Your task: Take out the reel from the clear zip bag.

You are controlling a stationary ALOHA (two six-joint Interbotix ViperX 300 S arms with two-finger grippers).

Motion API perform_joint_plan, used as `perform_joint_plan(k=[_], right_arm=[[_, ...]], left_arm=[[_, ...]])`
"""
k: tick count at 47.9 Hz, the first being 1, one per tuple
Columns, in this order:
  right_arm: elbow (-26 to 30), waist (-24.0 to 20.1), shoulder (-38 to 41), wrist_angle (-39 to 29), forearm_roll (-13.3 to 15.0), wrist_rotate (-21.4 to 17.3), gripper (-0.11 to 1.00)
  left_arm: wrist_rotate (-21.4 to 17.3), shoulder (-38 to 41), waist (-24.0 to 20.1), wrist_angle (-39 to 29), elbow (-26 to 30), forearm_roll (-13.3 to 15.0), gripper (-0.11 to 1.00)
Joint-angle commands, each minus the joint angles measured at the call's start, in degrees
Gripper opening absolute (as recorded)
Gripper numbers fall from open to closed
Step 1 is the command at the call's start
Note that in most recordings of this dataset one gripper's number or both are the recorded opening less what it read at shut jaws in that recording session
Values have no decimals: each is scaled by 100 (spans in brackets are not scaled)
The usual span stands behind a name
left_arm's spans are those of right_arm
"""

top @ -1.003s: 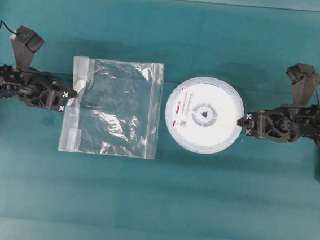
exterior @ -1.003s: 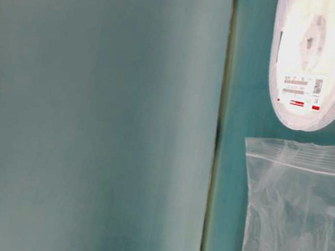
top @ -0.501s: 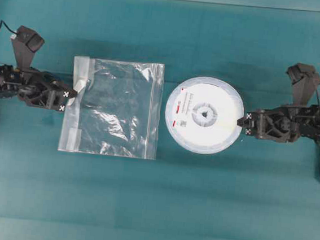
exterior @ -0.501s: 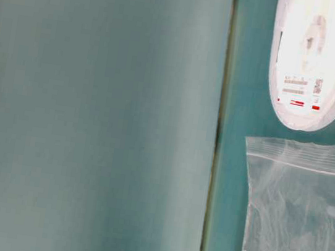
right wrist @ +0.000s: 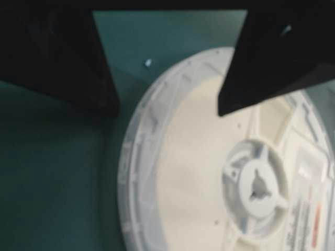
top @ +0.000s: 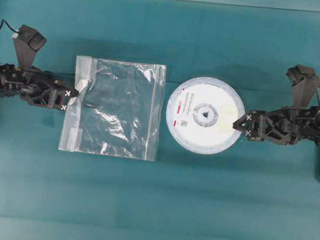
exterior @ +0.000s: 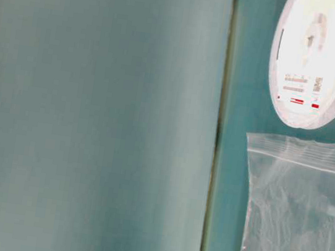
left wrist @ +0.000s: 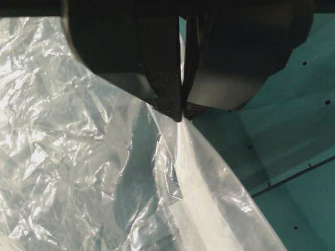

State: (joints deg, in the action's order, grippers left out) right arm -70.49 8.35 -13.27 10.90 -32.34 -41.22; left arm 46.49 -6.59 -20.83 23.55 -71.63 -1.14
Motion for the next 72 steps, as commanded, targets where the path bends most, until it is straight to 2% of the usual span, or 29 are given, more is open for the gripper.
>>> perform_joint_plan(k=[1,15,19,23,27,34,37,39,56,66,72], right_arm=[[70,-35,-79,26,18,70,96],[79,0,-123,79,9,62,95],[97,-9,-132,70,9,79,95],[97,-18,-176,44,26,79,95],[79,-18,-237,35,26,62,95],[53,-9,-308,26,35,62,95],[44,-9,-352,0,35,53,95],[18,-9,-378,-26,35,53,95],[-132,-9,-940,-378,70,176,95],[-88,18,-1564,-598,158,527,95],[53,18,-2013,-773,255,923,95]], left_arm=[[-35,-97,18,26,44,-9,-1],[-35,-229,18,44,9,-9,-1],[-35,-255,18,44,0,-9,3],[-35,-255,18,26,0,-9,12],[-18,-264,18,18,0,-9,31],[-9,-272,9,-35,0,-9,74],[-9,-299,18,-88,0,-9,90],[-9,-334,18,-141,0,-9,95],[-53,-1494,18,-1160,-176,-44,93],[-141,-2399,18,-1512,-246,-53,93],[-492,-3015,35,-1872,-220,-53,93]])
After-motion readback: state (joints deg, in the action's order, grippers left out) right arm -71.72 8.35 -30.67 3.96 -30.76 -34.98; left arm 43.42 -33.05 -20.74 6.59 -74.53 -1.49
